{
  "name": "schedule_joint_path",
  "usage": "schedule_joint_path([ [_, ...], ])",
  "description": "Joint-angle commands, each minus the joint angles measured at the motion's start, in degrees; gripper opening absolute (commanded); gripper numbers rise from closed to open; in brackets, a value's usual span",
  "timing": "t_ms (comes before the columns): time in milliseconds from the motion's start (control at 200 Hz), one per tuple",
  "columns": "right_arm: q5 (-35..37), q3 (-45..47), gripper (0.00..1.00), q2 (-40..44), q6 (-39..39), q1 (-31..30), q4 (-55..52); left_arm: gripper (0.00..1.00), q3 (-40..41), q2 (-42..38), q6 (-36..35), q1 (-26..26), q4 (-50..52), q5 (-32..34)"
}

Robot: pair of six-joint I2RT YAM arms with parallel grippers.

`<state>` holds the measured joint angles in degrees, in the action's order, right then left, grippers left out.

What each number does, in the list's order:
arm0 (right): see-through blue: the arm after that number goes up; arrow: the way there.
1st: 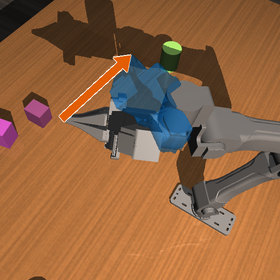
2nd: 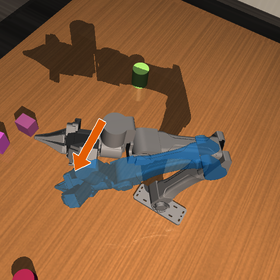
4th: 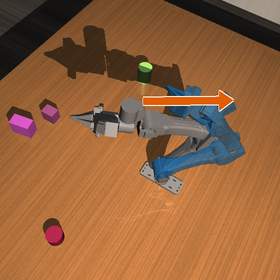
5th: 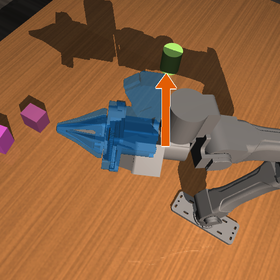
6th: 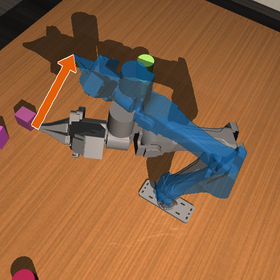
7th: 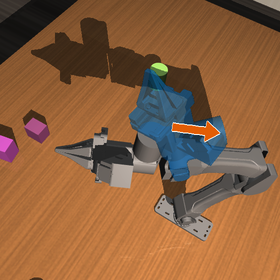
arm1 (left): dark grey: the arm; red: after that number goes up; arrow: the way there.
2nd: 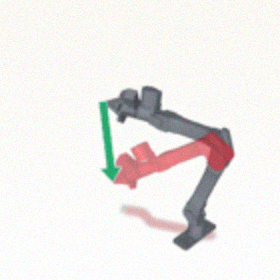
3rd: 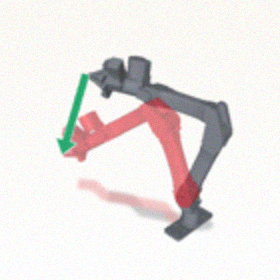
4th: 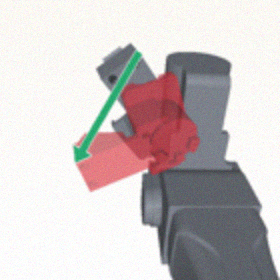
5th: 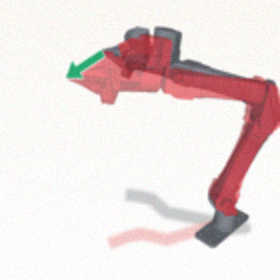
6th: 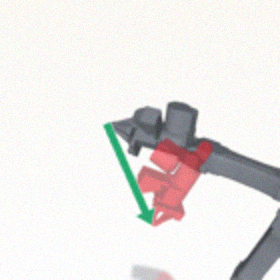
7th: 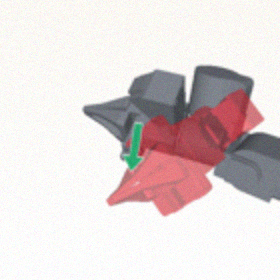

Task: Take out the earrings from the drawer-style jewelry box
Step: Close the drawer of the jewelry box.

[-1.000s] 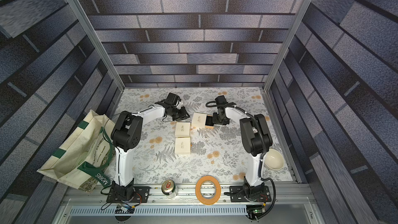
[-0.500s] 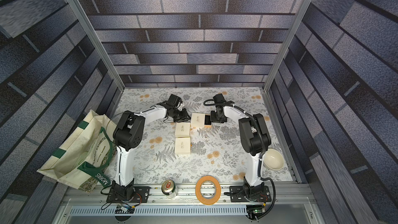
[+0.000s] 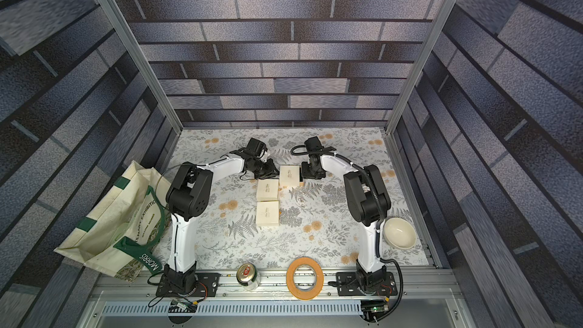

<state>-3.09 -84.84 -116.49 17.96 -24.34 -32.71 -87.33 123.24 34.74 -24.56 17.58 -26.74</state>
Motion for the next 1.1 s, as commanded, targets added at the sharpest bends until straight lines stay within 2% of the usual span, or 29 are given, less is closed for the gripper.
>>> schedule_joint_path([
  [0, -0.88, -1.66, 0.38, -1.81, -0.67, -1.13, -1.17, 0.26, -1.53, 0.15, -0.38, -0.36, 0.70, -0.50],
  [711, -3.32, -5.59, 0.38, -3.98, -1.59, -4.10, -1.39, 0.27, -1.04, -1.89, -1.24, 1.51, 1.70, 0.55],
  [952, -0.57, -5.83, 0.38, -4.02, -1.64, -4.07, -2.36, 0.28, -1.62, -2.03, -1.87, 1.62, 2.55, 0.93],
  [1097, 1.15, -4.70, 0.39, -2.45, -1.48, -4.06, -2.03, 0.29, -0.39, -3.78, -1.71, 1.92, 1.65, 3.67],
])
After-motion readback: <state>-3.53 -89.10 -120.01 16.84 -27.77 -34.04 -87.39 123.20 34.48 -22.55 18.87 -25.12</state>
